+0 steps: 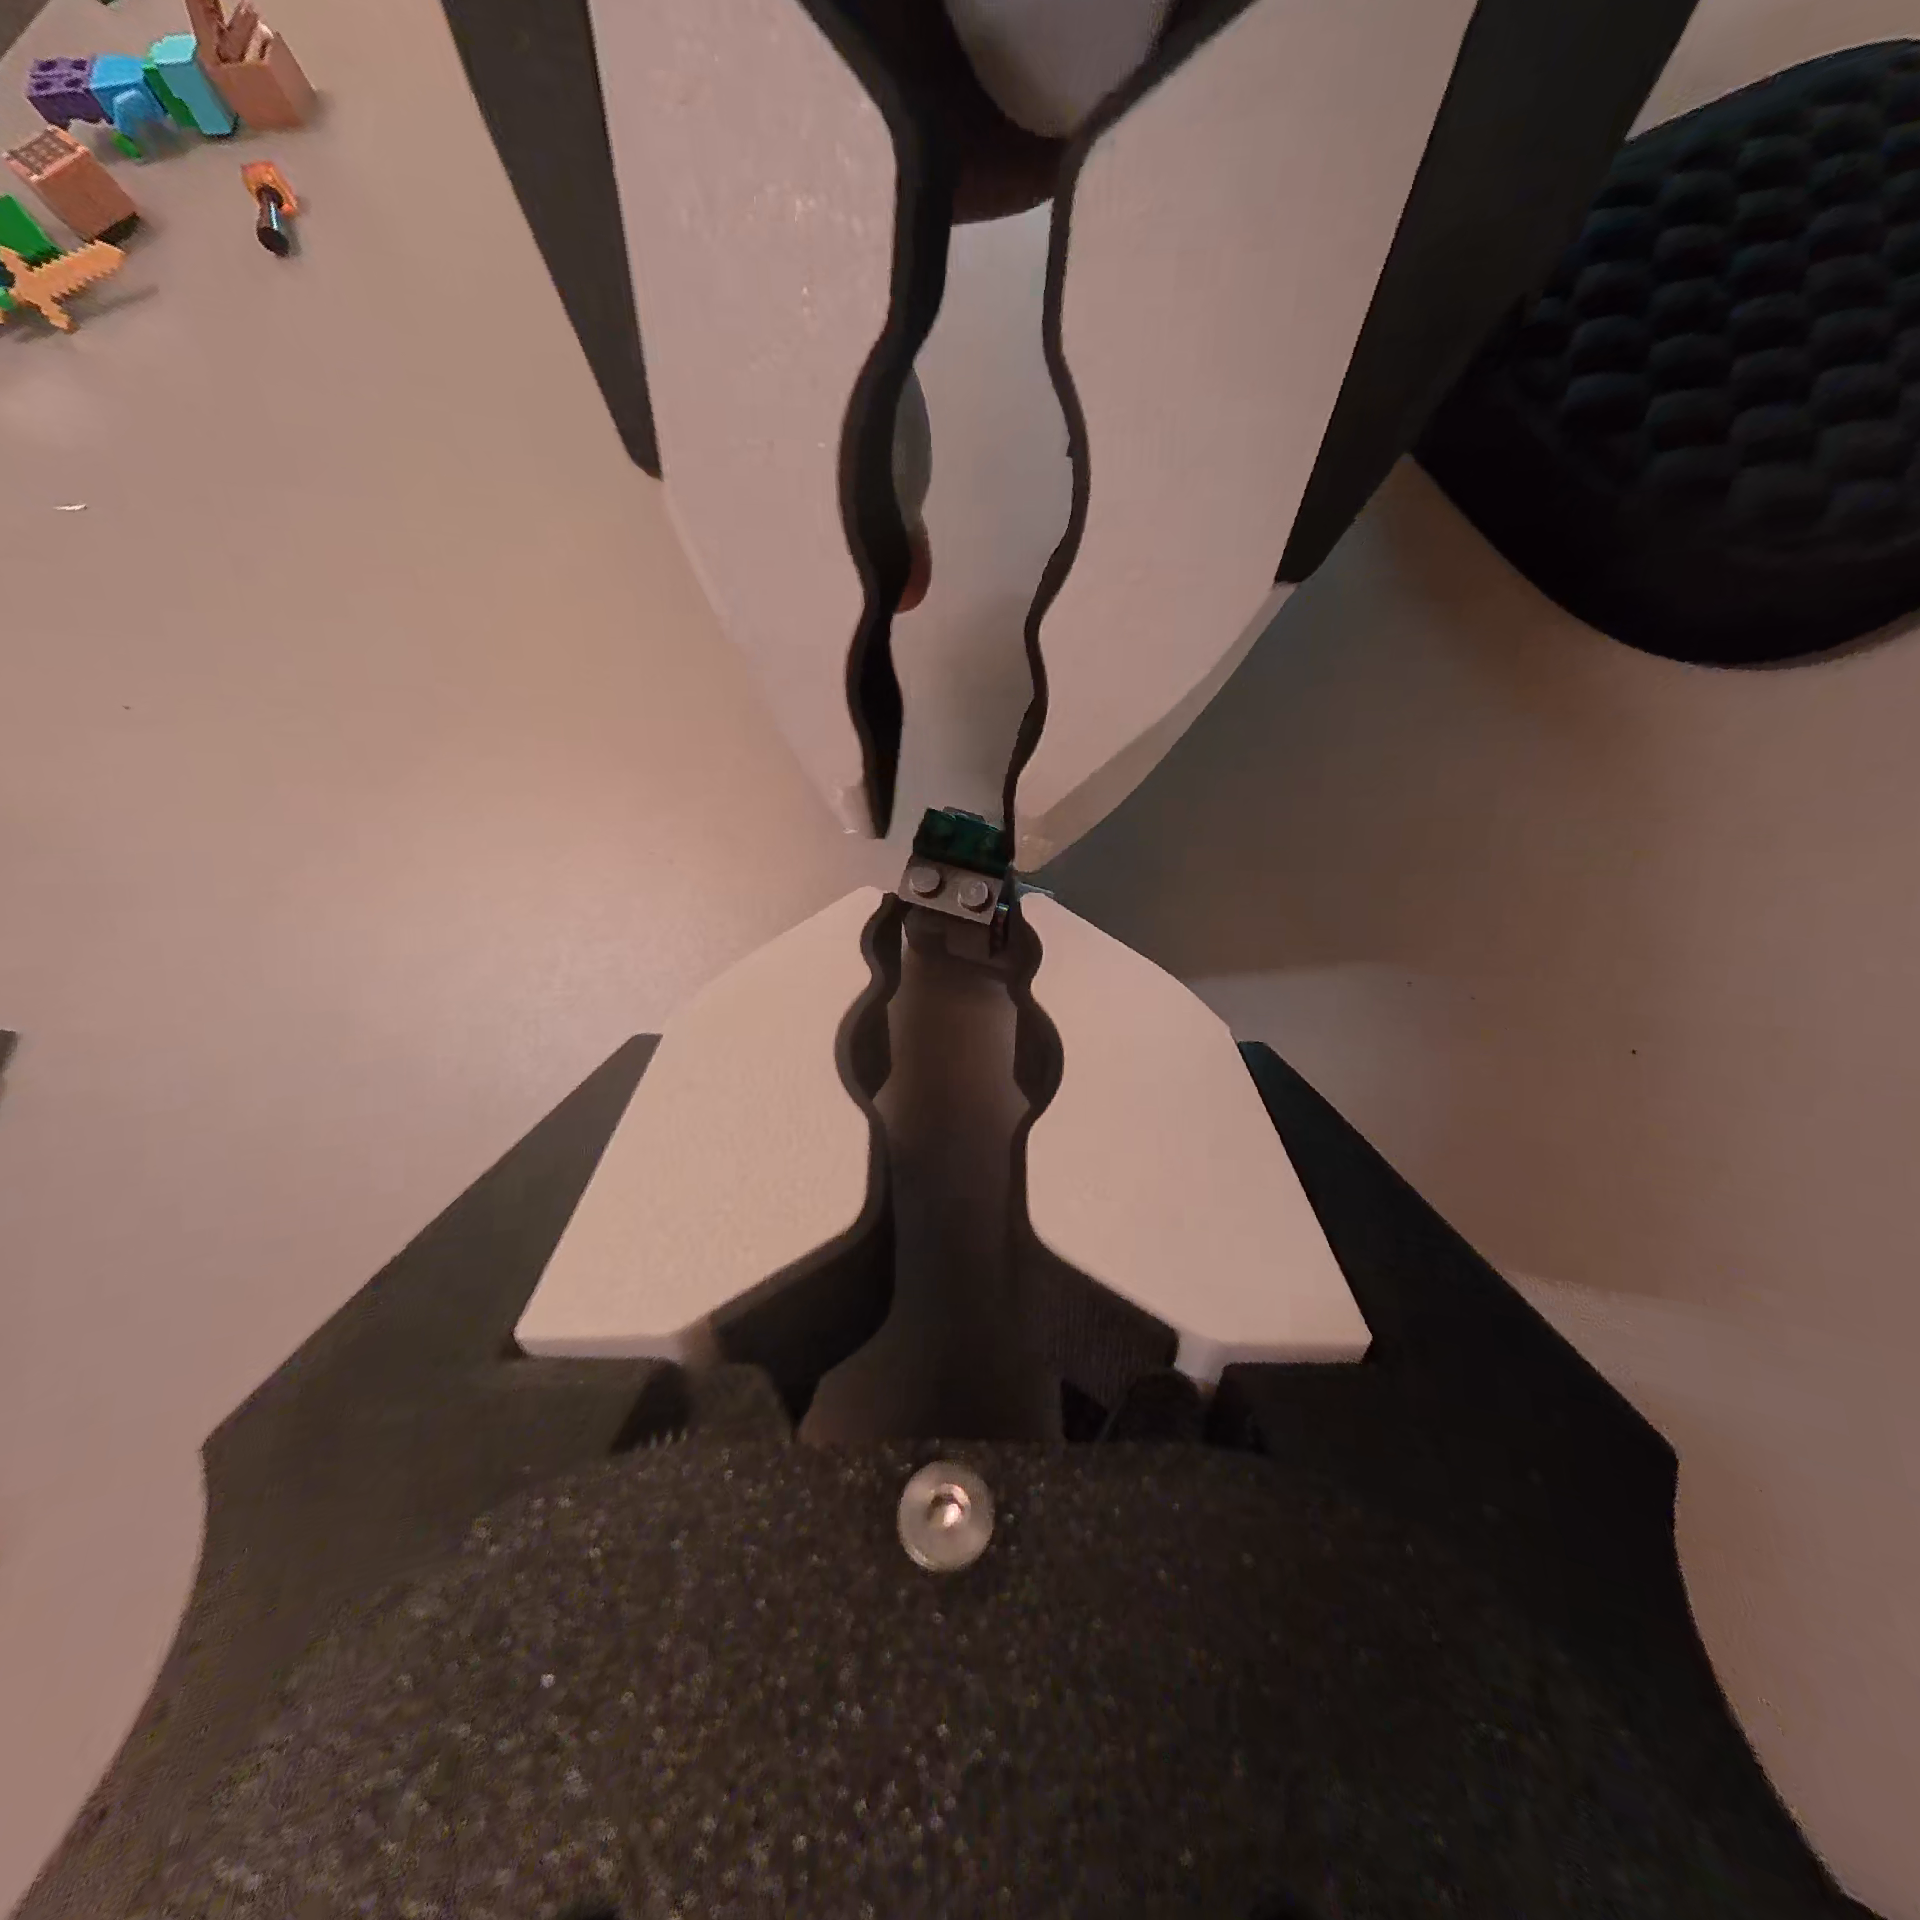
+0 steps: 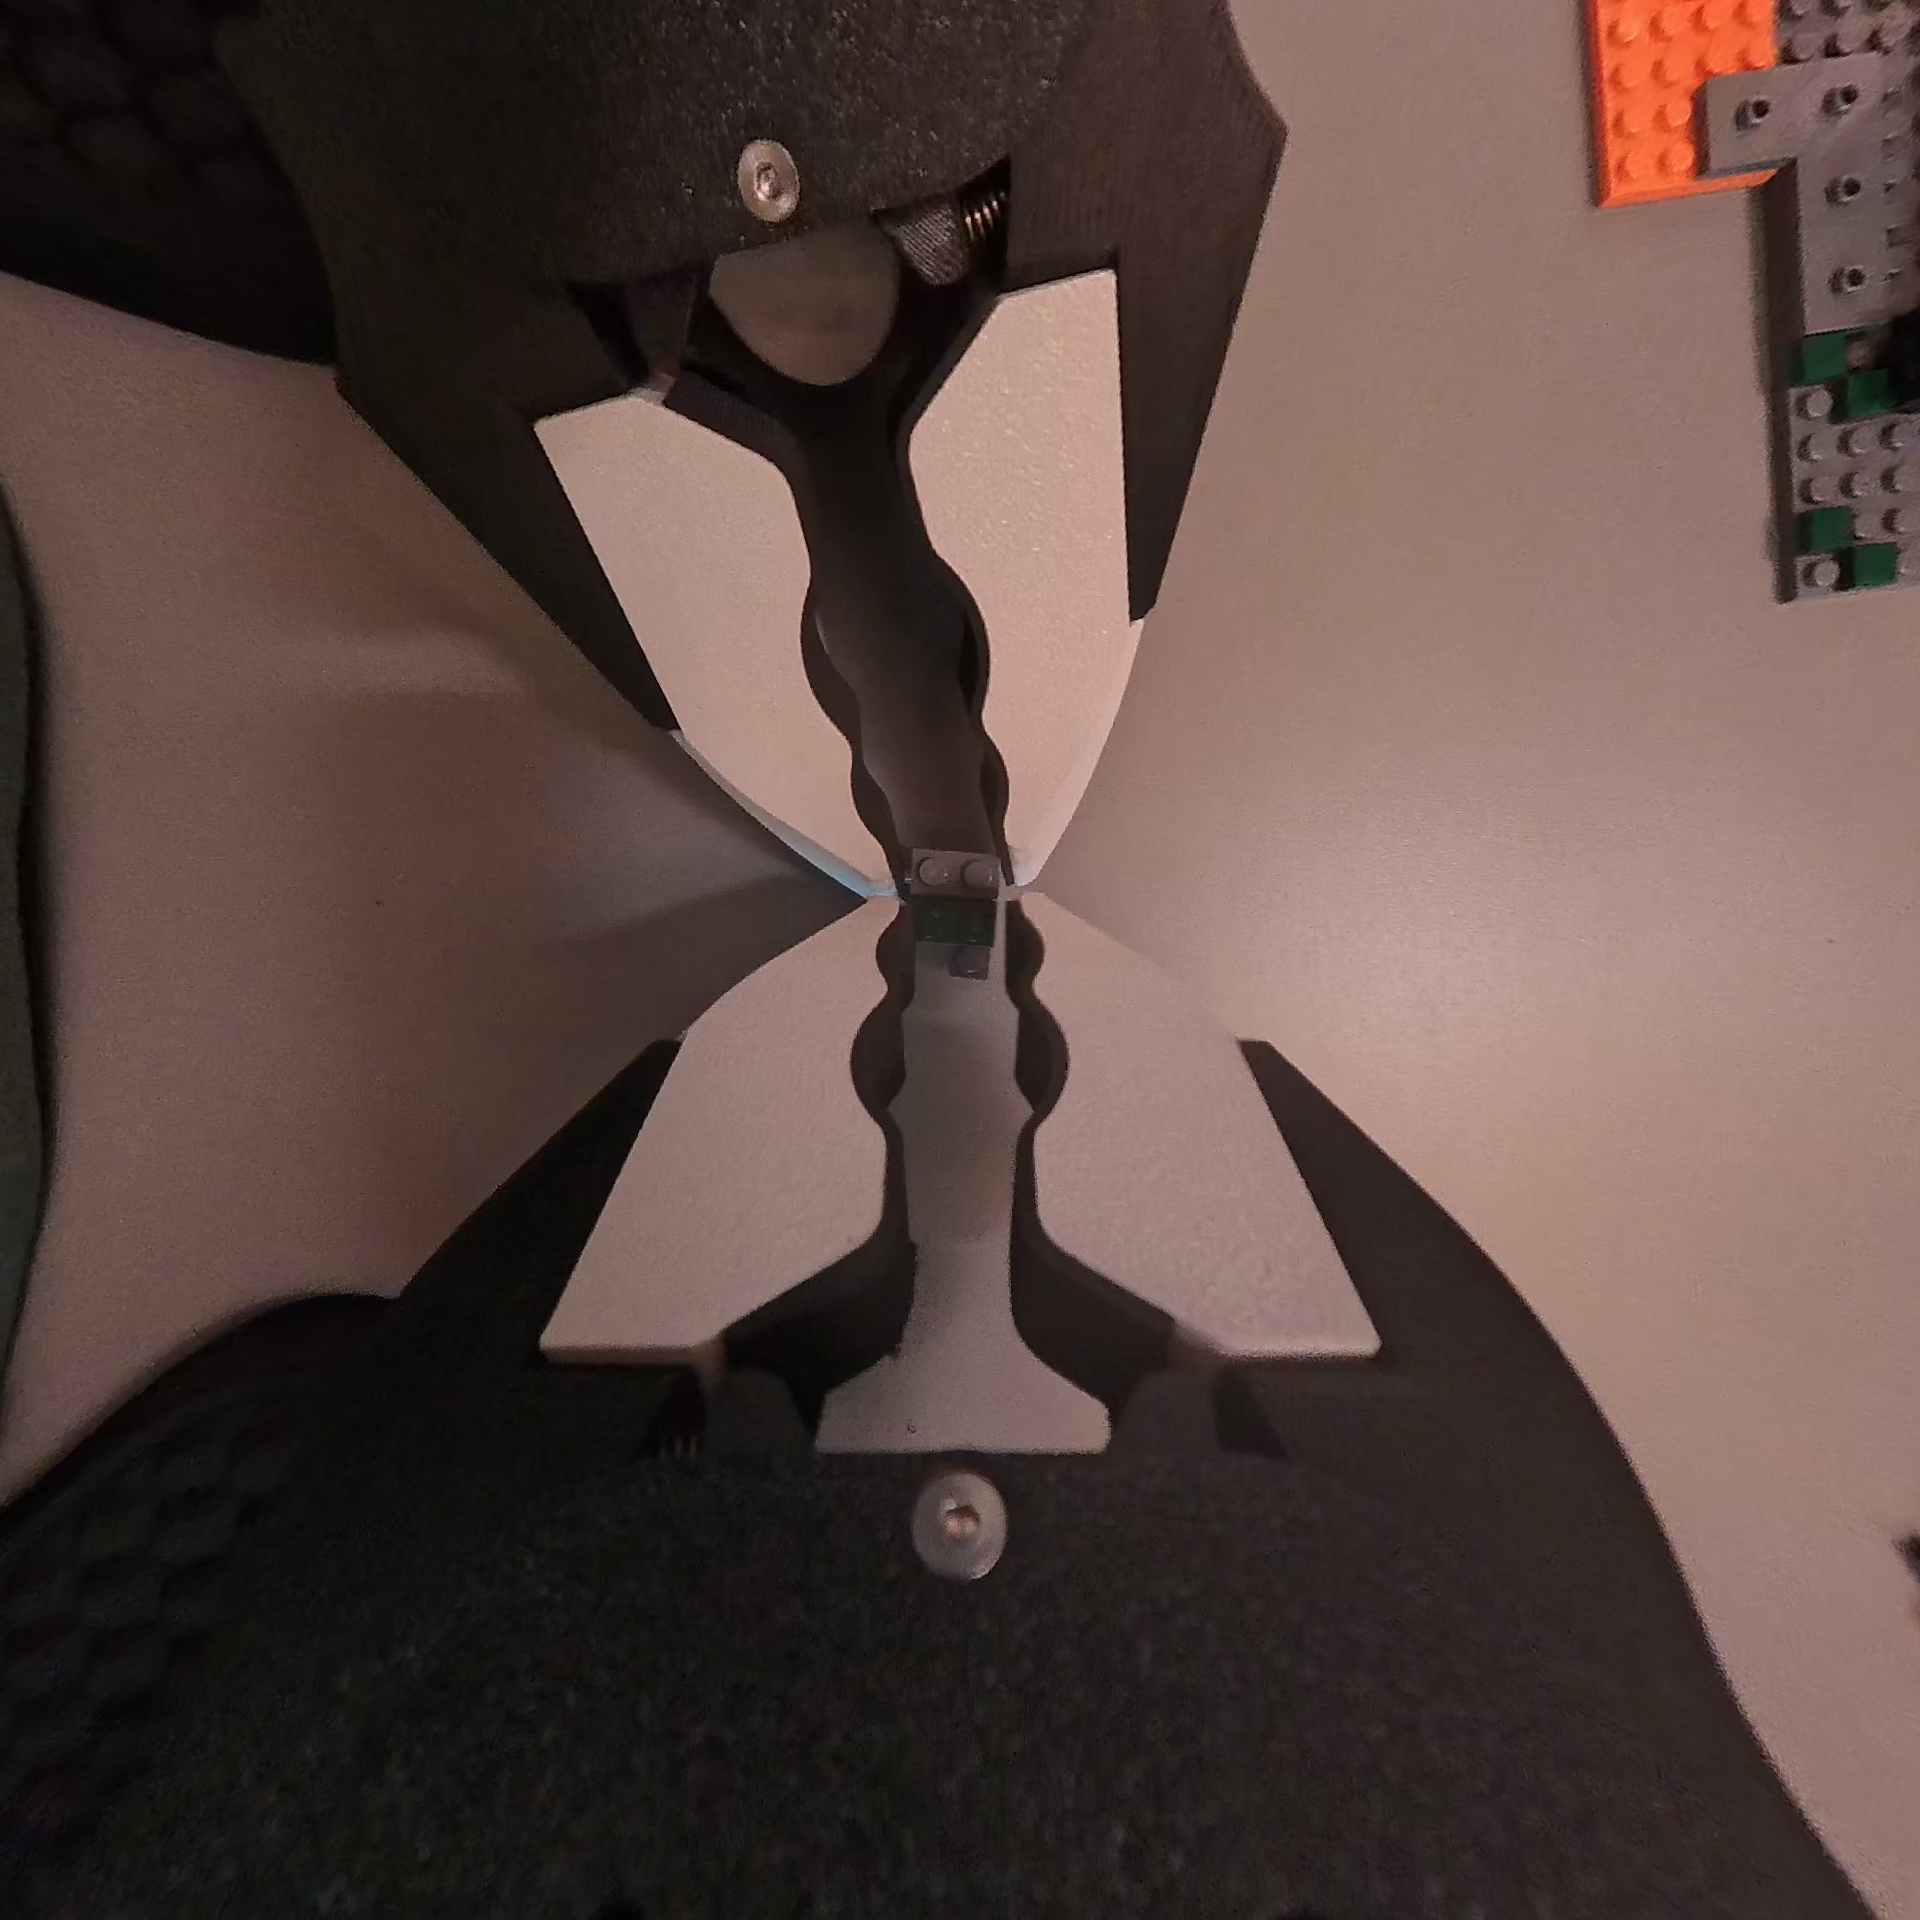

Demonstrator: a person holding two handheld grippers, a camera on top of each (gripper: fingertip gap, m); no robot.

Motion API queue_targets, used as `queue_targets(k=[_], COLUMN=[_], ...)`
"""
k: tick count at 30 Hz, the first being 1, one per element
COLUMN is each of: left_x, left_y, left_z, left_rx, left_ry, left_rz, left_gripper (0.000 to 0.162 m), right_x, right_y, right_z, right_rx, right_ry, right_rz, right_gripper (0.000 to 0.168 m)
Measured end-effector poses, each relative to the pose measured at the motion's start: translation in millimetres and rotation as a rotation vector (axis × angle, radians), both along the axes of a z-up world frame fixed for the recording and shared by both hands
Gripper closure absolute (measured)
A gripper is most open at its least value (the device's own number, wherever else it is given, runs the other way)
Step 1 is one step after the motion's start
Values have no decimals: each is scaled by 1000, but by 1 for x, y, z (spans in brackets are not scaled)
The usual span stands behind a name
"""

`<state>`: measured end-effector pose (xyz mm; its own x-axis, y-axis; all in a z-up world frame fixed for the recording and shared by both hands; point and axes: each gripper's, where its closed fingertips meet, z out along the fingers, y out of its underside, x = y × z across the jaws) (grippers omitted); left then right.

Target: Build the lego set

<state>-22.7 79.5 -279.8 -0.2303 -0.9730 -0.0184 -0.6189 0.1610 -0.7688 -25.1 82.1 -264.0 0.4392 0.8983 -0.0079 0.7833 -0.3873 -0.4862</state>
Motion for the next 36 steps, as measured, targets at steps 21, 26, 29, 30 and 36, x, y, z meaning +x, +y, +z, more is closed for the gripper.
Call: queue_targets(k=[21,26,29,30,36], left_x=[2,2,2,2,0], left_y=[-22,-33,-35,-35,-36], left_z=[39,49,52,51,53], left_rx=[155,241,283,297,395], left_ry=[-224,-273,-286,-280,-304], left_rz=[-173,-216,-223,-224,-241], left_gripper=[143,144,144,144,144], right_x=[4,-10,-16,-17,-21], right_y=[-31,-43,-46,-47,-49], right_z=[29,28,28,28,32], right_rx=[-575,-776,-818,-819,-761], right_ry=[588,610,611,609,648], right_rz=[-206,-199,-182,-172,-139], right_gripper=[118,116,119,121,136])
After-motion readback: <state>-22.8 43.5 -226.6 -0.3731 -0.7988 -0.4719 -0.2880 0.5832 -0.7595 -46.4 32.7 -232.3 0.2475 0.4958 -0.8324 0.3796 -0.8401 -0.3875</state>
